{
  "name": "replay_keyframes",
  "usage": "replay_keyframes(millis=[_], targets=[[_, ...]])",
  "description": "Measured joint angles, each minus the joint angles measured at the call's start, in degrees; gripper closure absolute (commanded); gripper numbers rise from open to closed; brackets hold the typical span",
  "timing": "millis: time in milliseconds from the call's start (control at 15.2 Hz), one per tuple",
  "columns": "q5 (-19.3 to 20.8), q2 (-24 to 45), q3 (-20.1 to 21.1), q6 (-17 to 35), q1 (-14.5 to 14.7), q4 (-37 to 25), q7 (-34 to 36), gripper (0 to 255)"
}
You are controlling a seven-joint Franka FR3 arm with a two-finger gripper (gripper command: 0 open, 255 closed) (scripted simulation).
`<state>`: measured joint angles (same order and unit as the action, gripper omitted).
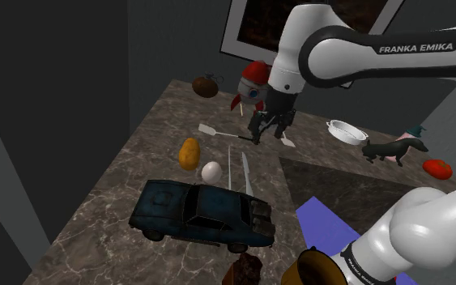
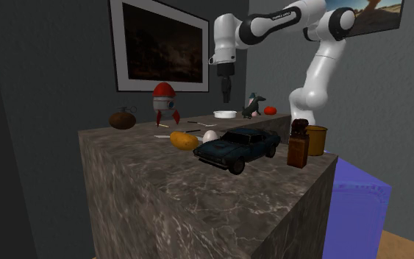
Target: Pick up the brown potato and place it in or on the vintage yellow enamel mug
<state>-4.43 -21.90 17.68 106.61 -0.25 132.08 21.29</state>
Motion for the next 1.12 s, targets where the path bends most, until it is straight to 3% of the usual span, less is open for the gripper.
replay_keyframes(millis=[594, 1122], targets=[[6.9, 20.4, 6.3, 6.9, -0.9, -13.2, 18.5, 0], [16.4, 40.4, 5.9, 7.6, 2.9, -30.7, 33.4, 0]])
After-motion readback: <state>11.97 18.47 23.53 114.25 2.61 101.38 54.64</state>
